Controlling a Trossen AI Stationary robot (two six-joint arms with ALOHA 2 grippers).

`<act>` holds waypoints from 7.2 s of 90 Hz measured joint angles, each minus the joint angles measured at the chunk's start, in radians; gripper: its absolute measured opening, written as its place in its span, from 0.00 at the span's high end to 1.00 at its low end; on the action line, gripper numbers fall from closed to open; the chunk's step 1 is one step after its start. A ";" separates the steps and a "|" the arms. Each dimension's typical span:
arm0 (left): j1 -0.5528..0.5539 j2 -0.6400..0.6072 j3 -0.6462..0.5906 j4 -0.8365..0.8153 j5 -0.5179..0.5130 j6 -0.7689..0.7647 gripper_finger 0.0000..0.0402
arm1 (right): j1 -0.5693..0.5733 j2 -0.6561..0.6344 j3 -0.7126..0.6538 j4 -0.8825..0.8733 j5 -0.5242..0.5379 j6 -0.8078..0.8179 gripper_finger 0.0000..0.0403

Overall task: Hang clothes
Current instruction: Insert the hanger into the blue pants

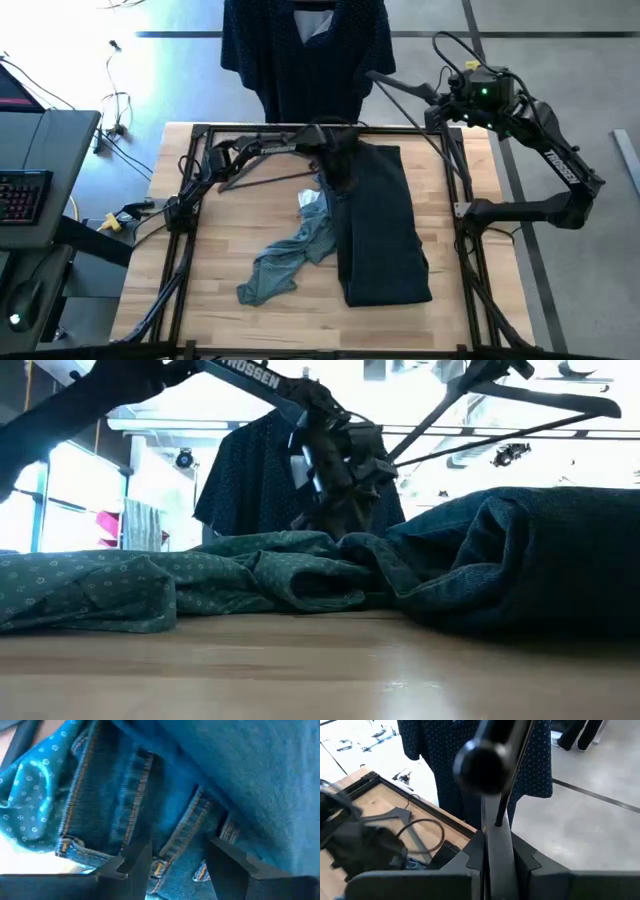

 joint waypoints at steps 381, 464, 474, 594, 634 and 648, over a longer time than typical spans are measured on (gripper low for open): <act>-0.056 -0.119 -0.001 0.486 0.409 0.883 1.00 | -0.167 0.400 -0.466 0.663 -1.119 -0.377 0.94; -0.122 -0.278 0.000 0.603 0.016 1.395 1.00 | -0.197 0.287 -0.465 0.541 -1.097 -0.354 0.93; -0.136 -0.281 0.001 0.628 -0.050 1.472 1.00 | -0.206 0.287 -0.465 0.542 -1.096 -0.344 0.94; -0.017 -0.264 -0.325 0.936 0.487 0.600 0.67 | -0.172 0.272 -0.563 0.578 -1.184 -0.199 0.94; 0.004 -0.264 -0.376 0.669 0.464 0.675 0.68 | -0.143 0.274 -0.565 0.639 -1.163 -0.171 0.94; 0.017 -0.273 -0.342 0.568 0.478 0.647 0.62 | -0.142 0.274 -0.565 0.644 -1.162 -0.180 0.94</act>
